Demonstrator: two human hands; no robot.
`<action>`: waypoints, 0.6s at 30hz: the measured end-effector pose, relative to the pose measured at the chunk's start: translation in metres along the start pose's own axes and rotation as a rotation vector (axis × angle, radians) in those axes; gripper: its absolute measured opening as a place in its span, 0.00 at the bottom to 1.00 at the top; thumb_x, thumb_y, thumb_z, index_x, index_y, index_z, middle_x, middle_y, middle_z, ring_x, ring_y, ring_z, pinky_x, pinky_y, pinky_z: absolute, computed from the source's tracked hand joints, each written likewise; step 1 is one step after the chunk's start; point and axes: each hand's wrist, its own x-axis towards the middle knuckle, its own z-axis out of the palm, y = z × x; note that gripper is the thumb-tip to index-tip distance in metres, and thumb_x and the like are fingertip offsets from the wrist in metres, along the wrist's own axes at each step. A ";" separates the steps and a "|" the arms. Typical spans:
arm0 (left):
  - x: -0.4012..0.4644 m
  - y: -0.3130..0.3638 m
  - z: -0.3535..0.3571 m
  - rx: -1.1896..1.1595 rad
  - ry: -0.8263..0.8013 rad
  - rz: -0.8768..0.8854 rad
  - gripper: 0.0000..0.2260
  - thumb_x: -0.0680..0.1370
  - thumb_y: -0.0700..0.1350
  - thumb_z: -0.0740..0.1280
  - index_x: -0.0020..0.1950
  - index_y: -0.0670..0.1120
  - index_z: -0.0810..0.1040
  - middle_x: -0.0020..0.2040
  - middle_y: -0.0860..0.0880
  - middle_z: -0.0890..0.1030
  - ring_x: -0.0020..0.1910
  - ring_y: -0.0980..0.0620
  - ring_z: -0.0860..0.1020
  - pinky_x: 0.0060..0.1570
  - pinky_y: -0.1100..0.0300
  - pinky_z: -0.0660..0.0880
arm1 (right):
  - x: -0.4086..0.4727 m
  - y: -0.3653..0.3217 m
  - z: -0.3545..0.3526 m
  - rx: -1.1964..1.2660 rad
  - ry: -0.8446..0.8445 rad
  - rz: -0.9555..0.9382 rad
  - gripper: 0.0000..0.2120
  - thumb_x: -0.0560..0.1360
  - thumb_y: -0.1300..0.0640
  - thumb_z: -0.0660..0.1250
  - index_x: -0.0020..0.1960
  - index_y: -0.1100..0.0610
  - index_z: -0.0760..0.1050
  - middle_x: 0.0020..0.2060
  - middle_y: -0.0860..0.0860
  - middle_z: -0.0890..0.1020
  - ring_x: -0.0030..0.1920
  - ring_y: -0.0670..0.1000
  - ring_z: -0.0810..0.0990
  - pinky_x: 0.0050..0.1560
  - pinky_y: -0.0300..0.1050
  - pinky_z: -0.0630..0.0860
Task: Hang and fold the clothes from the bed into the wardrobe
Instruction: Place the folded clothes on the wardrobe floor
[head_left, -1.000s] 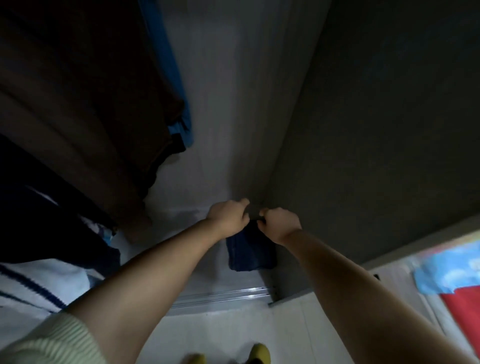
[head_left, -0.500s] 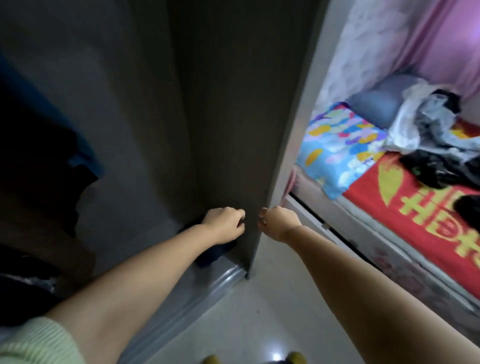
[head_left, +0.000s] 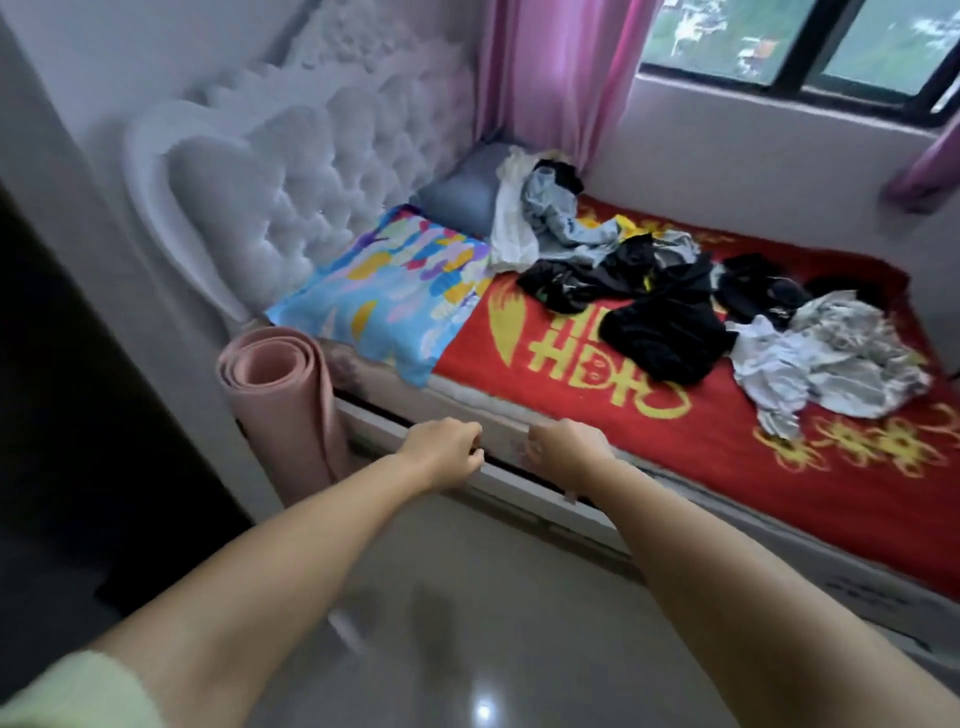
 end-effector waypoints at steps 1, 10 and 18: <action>0.015 0.025 0.005 -0.014 -0.005 0.034 0.13 0.79 0.52 0.59 0.57 0.47 0.75 0.56 0.47 0.80 0.54 0.44 0.77 0.45 0.54 0.71 | -0.007 0.028 0.003 -0.002 -0.017 0.039 0.12 0.82 0.52 0.56 0.59 0.55 0.73 0.49 0.52 0.80 0.45 0.55 0.79 0.38 0.48 0.74; 0.129 0.163 0.025 -0.041 -0.078 0.253 0.13 0.80 0.50 0.59 0.60 0.46 0.74 0.51 0.47 0.81 0.47 0.46 0.78 0.40 0.55 0.73 | -0.028 0.199 0.028 0.116 0.029 0.271 0.12 0.81 0.49 0.53 0.43 0.54 0.67 0.35 0.48 0.72 0.34 0.53 0.72 0.33 0.45 0.66; 0.271 0.171 0.021 0.084 -0.086 0.374 0.11 0.81 0.49 0.58 0.57 0.46 0.75 0.49 0.48 0.81 0.43 0.48 0.78 0.34 0.57 0.72 | 0.048 0.302 0.031 0.133 0.018 0.365 0.15 0.81 0.48 0.54 0.53 0.57 0.73 0.49 0.54 0.81 0.49 0.58 0.79 0.40 0.46 0.70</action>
